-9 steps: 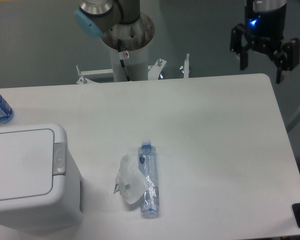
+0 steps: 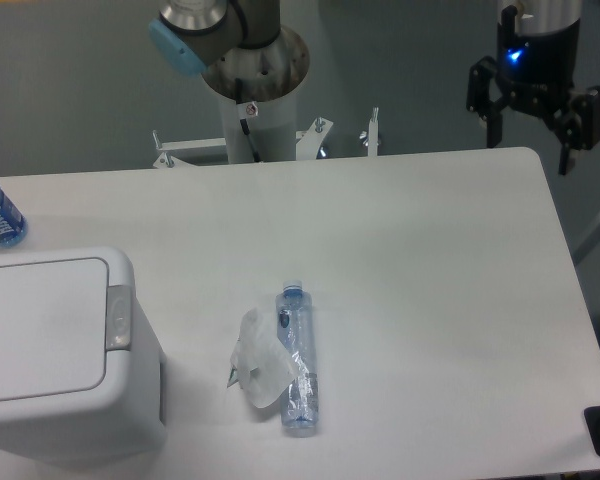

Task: Open the trash can
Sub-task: 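Move the open gripper over the table toward the white trash can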

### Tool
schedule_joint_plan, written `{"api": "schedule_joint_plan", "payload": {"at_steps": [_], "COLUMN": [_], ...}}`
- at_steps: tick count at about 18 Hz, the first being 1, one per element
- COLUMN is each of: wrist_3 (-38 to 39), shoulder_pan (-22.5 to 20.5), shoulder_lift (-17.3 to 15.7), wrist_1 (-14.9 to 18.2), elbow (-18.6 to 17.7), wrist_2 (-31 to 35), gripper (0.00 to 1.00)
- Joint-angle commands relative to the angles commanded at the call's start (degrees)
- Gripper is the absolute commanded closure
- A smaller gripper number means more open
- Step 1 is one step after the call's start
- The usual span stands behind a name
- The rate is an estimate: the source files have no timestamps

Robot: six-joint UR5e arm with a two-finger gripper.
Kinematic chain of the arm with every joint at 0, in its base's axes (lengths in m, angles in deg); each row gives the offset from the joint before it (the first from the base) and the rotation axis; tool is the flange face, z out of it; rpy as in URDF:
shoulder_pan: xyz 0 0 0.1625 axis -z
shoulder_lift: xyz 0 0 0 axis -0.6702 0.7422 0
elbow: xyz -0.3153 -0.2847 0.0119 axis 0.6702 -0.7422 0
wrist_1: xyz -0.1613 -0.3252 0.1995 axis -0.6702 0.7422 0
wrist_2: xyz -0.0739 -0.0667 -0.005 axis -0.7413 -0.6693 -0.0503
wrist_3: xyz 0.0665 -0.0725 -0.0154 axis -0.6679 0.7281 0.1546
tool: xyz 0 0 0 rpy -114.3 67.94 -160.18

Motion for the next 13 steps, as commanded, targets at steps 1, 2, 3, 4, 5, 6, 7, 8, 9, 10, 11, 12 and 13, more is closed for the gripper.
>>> {"api": "schedule_joint_plan", "payload": {"at_steps": [1,2,3,4,5,6,7,8,9,10,11,12,13], "wrist_3": [1.93,4.04,6.85,10.01,13.52,16.95,20.2,23.28,26.1,28.73,31.2,33.74,36.38], "shoulder_pan": [0.35,0.96,1.58,2.19,2.9,3.95,5.17,6.23,7.2,8.34,9.66,10.71,11.94], "shoulder_lift": [0.0,0.0,0.0,0.0,0.0,0.09,0.35,0.61,0.79,0.88,1.05,1.32,1.49], "wrist_1": [0.0,0.0,0.0,0.0,0.0,-0.09,-0.09,-0.52,-1.22,-1.93,-2.46,-2.81,-3.16], "elbow": [0.0,0.0,0.09,0.0,0.09,0.09,0.17,0.44,0.44,0.35,0.35,0.44,0.44], "wrist_2": [-0.09,-0.18,-0.18,-0.18,-0.18,-0.18,-0.09,-0.09,-0.09,0.0,0.0,0.0,0.0], "gripper": [0.0,0.0,0.0,0.0,0.0,0.0,0.0,0.0,0.0,0.0,0.0,0.0,0.0]}}
